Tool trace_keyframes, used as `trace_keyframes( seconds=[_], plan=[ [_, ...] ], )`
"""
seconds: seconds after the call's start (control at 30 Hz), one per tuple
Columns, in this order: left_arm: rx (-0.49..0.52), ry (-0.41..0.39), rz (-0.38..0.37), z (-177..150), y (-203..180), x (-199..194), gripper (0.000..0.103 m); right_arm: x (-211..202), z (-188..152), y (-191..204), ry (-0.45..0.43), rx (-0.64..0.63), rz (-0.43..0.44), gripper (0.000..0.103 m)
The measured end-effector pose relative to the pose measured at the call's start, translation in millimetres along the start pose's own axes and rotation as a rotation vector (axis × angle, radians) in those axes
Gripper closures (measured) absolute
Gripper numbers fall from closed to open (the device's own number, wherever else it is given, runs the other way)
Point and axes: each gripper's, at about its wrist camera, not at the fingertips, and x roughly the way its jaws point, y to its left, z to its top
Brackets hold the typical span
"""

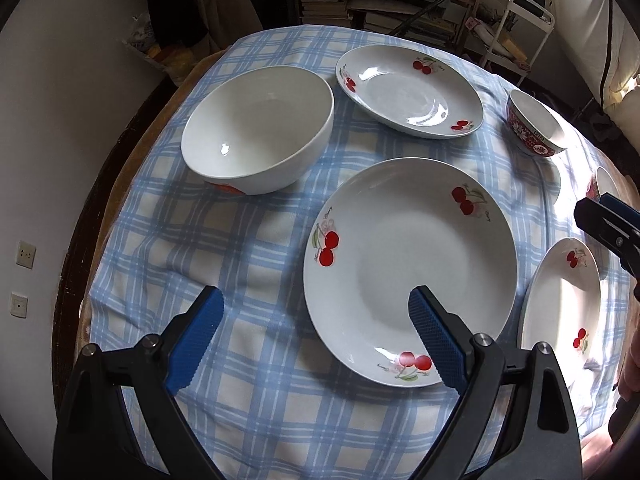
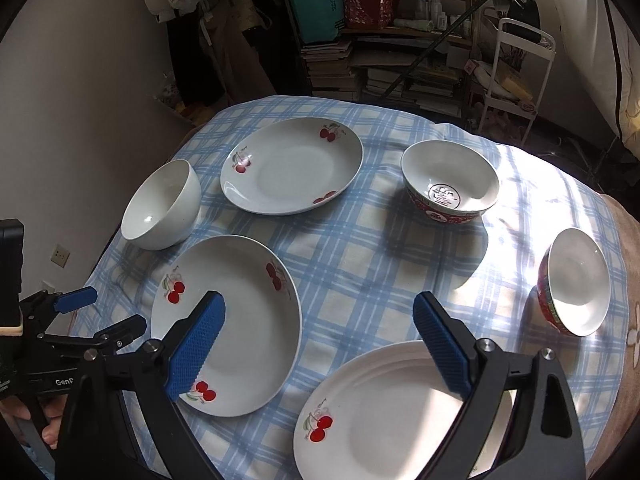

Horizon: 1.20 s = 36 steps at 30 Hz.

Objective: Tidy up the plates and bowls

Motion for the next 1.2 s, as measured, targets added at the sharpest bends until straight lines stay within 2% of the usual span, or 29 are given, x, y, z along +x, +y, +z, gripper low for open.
trace_keyframes(
  seconds=[0.43,0.53,0.6,0.7,0.73,0.8,0.83,0.93,1.0,1.03,1.1,1.2],
  plan=[
    [-0.018,0.039,-0.03,9,14,38,0.011,49,-13,10,0.083,-0.032,-0.012,0.004],
    [-0.018,0.059,-0.052,10,15,47,0.014,59,-16,12,0.118,-0.045,-0.015,0.005],
    [-0.008,0.074,-0.061,10,14,52,0.022,63,-17,11,0.129,-0.044,-0.014,0.008],
    [0.007,0.098,-0.076,8,12,61,0.025,71,-20,8,0.144,-0.034,-0.009,0.008],
    [0.01,0.104,-0.081,7,12,65,0.027,74,-20,7,0.154,-0.033,-0.011,0.01],
    [0.002,0.125,-0.094,7,13,72,0.042,79,-22,5,0.168,-0.027,-0.005,0.022],
    [-0.01,0.134,-0.103,7,15,75,0.045,81,-22,3,0.173,-0.02,-0.002,0.024],
    [-0.03,0.14,-0.119,7,21,80,0.06,82,-23,2,0.178,-0.008,0.01,0.026],
    [-0.041,0.132,-0.159,8,24,80,0.077,81,-23,2,0.176,-0.008,0.009,0.027],
    [-0.048,0.128,-0.175,9,26,79,0.08,81,-23,2,0.179,-0.008,0.013,0.027],
    [-0.048,0.117,-0.191,11,28,77,0.088,81,-24,1,0.186,-0.005,0.03,0.044],
    [-0.051,0.115,-0.202,11,31,77,0.089,84,-25,1,0.206,0.002,0.055,0.053]
  ],
)
